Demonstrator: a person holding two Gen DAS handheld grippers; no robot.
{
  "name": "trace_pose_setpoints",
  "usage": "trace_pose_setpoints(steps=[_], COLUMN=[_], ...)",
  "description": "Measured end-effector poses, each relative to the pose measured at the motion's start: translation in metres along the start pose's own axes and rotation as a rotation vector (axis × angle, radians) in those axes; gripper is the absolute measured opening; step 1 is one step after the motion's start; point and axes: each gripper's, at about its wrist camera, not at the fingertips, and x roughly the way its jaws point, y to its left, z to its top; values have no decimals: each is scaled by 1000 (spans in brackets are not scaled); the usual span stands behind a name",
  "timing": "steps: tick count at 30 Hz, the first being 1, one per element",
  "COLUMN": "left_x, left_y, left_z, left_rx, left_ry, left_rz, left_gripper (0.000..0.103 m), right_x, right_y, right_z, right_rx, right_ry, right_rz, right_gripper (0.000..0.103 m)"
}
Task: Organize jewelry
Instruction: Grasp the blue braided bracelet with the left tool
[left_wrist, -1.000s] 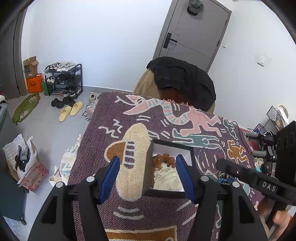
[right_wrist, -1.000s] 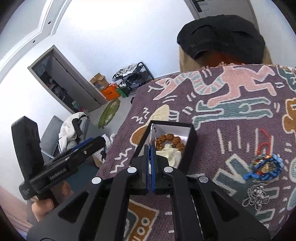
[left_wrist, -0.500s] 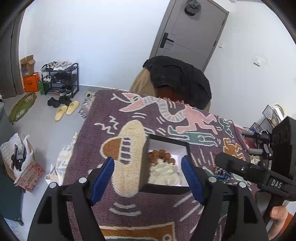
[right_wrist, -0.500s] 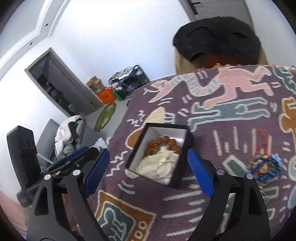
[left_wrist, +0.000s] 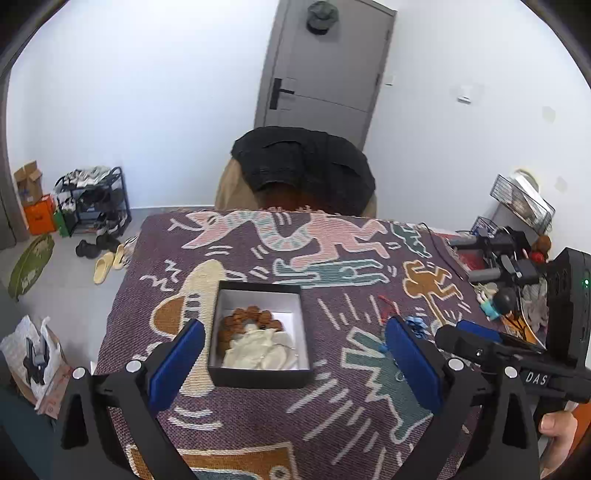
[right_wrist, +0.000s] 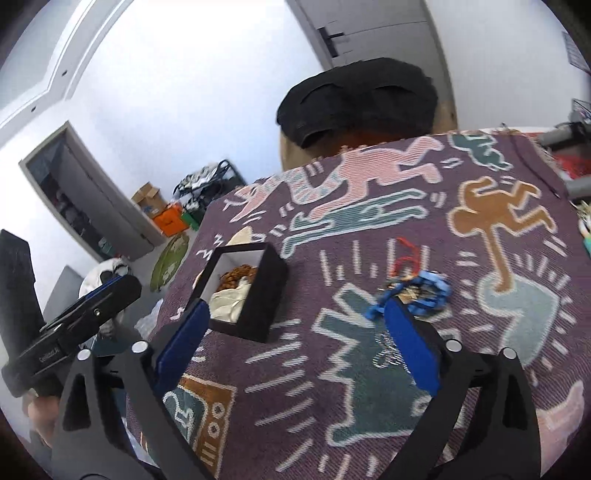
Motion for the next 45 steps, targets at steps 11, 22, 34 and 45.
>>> trace_pose_setpoints(steps=[11, 22, 34, 45], left_x=[14, 55, 138, 191], left_y=[-38, -82, -107, -103], left_z=[-8, -19, -27, -40], left_rx=[24, 71, 49, -26], left_ry=[29, 106, 273, 377], left_rz=[-58, -112, -129, -146], left_gripper=[95, 92, 52, 31], right_x=[-36, -49, -47, -28], right_y=[-63, -122, -154, -151], right_z=[-18, -35, -44, -47], right_rx=[110, 231, 302, 295], right_ry=[-31, -57, -58, -7], right_rz=[-40, -76, -61, -41], right_gripper=[98, 98, 76, 61])
